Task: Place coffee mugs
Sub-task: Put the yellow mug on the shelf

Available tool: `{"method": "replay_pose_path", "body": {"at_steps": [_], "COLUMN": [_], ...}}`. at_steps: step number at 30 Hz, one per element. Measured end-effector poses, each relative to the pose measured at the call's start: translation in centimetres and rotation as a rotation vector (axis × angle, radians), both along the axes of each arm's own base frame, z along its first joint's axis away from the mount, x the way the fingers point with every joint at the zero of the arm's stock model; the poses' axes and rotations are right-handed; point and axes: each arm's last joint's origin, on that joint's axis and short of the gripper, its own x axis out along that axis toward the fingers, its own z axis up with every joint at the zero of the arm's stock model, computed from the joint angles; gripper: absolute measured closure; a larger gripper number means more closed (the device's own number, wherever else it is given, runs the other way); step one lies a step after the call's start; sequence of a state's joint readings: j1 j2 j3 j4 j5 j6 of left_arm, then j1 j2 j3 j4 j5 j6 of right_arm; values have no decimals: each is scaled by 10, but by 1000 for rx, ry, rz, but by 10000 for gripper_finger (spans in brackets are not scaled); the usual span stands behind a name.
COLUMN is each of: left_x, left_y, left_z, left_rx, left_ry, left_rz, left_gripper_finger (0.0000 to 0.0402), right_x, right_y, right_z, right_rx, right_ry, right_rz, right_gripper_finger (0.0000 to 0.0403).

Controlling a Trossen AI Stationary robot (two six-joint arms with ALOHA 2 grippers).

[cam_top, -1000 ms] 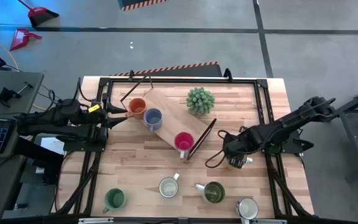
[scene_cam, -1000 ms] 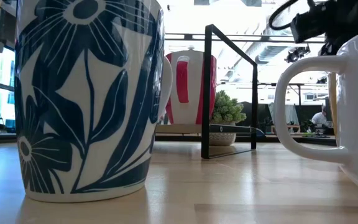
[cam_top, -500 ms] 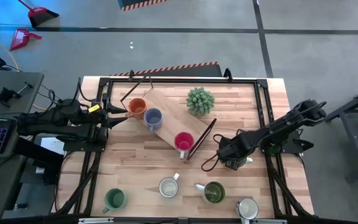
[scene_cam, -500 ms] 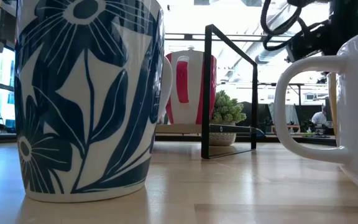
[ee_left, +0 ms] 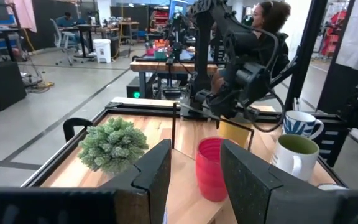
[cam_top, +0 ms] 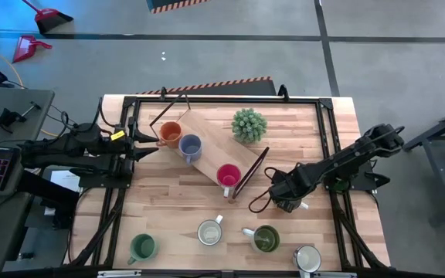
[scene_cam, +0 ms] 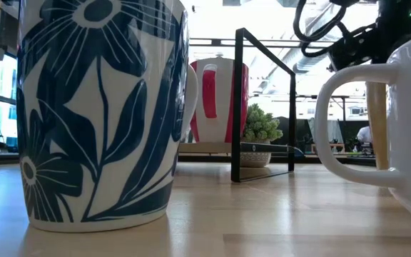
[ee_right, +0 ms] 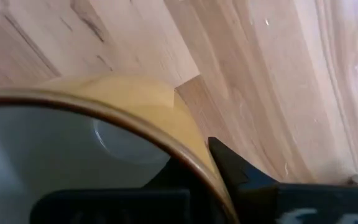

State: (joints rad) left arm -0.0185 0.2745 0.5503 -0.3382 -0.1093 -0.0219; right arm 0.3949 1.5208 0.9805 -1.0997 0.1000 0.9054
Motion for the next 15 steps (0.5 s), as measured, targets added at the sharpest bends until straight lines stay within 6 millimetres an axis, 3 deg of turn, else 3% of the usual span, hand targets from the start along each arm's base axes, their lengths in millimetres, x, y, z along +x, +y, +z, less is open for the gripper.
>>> {"method": "replay_pose_path", "body": {"at_steps": [5, 15], "left_x": [0, 0], "left_y": [0, 0], "left_z": [-3, -4], "left_rx": [0, 24], "left_ry": [34, 49], "left_rz": [-1, -8], "left_gripper_finger": [273, 273], "right_x": [2, 3], "right_y": [-2, 4], "right_z": [20, 124], "right_rx": [-54, -18], "right_ry": [-84, -473], "right_rz": [-26, -56], "right_gripper_finger": [402, 403]}}
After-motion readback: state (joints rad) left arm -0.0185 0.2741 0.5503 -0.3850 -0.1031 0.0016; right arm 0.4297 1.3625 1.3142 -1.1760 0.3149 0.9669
